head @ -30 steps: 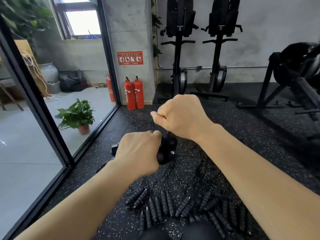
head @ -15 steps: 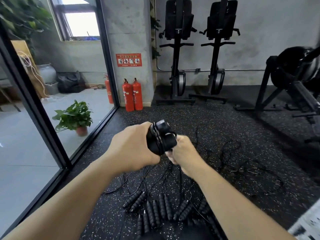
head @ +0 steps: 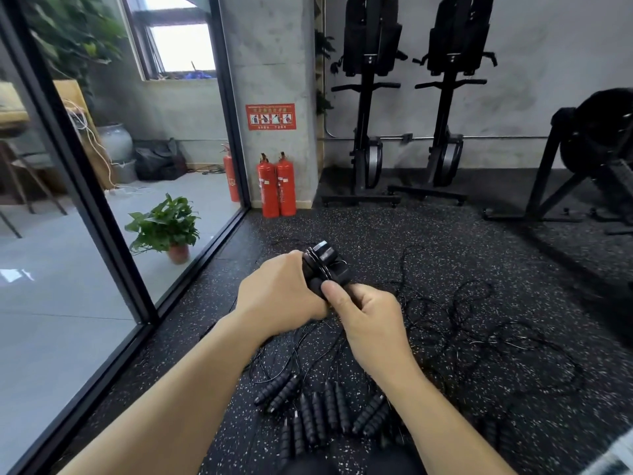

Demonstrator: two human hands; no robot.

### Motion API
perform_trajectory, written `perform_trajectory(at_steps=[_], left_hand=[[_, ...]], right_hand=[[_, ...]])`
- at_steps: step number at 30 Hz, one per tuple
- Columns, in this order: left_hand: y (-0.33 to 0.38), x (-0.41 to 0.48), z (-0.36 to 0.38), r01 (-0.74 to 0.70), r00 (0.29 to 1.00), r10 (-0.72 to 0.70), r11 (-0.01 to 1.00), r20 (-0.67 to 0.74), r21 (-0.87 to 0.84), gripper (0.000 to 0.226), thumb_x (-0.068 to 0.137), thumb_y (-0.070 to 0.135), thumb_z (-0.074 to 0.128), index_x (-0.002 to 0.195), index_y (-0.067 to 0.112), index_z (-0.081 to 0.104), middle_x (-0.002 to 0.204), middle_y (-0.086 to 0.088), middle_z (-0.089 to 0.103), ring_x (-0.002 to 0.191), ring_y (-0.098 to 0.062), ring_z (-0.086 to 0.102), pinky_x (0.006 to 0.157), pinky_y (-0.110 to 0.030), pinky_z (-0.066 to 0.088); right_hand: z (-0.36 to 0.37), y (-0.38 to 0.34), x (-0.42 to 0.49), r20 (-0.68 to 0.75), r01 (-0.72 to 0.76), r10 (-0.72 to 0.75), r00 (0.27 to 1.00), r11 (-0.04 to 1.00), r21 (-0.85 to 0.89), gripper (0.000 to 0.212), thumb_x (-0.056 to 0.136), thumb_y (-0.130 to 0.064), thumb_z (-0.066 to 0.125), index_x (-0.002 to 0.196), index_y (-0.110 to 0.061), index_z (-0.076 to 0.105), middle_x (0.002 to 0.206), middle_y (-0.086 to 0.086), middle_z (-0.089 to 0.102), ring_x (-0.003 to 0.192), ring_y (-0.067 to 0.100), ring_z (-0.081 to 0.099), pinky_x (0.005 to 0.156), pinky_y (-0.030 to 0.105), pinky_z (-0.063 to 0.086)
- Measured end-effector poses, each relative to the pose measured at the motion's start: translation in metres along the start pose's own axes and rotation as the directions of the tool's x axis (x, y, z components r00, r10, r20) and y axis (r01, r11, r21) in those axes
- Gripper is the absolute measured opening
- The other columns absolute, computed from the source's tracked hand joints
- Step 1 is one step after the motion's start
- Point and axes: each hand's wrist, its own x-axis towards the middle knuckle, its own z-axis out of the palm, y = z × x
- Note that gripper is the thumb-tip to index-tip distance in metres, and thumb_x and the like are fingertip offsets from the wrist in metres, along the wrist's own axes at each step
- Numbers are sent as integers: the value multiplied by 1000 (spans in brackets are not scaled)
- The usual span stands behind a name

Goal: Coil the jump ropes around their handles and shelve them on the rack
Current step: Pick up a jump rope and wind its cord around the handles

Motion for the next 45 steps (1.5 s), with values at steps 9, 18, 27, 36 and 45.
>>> perform_trajectory(at_steps=[9, 18, 27, 36, 45], left_hand=[[-13, -6, -17, 65, 921, 151, 852, 361, -520, 46, 60, 23, 90, 96, 15, 63, 76, 9, 69, 71, -8, 64, 72, -27, 53], [-8, -11, 1, 37, 982, 10, 969, 189, -243, 73, 32, 65, 75, 89, 23, 58, 86, 6, 70, 85, -19, 67, 83, -48, 56], [-1, -13, 15, 70, 995, -46, 945, 84, -319, 44, 44, 48, 72, 78, 24, 58, 71, 7, 65, 69, -19, 63, 75, -43, 57], [-15, -3, 5, 122, 992, -123, 992, -30, -12, 37, 65, 44, 75, 86, 26, 51, 78, 10, 61, 73, -14, 61, 62, -30, 44], [12, -7, -14, -80, 997, 69, 926, 42, 368, 36, 73, 45, 68, 98, 27, 49, 79, 8, 54, 78, -22, 59, 61, -29, 39]], right_hand=[[-6, 1, -2, -14, 7, -6, 1000, 996, 94, 41, 90, -33, 63, 54, -15, 52, 41, -13, 39, 40, 1, 30, 43, 17, 25], [-2, 9, -7, -37, -20, 22, 999, 998, 63, 49, 89, -39, 63, 66, 4, 60, 52, 5, 50, 49, 12, 36, 46, 31, 29], [-15, 5, -6, -9, -24, 24, 1000, 999, -27, 49, 92, -40, 59, 49, -23, 43, 39, -12, 34, 41, 5, 26, 42, 24, 23], [-38, -38, -19, 153, 138, -26, 988, 601, -788, 45, 101, -45, 34, 64, -20, 39, 65, -7, 50, 63, 17, 52, 59, 31, 43], [-41, -111, 29, 385, 478, -326, 863, 284, -831, 57, 98, -52, 36, 54, -18, 29, 57, -5, 35, 59, 20, 42, 61, 29, 31]])
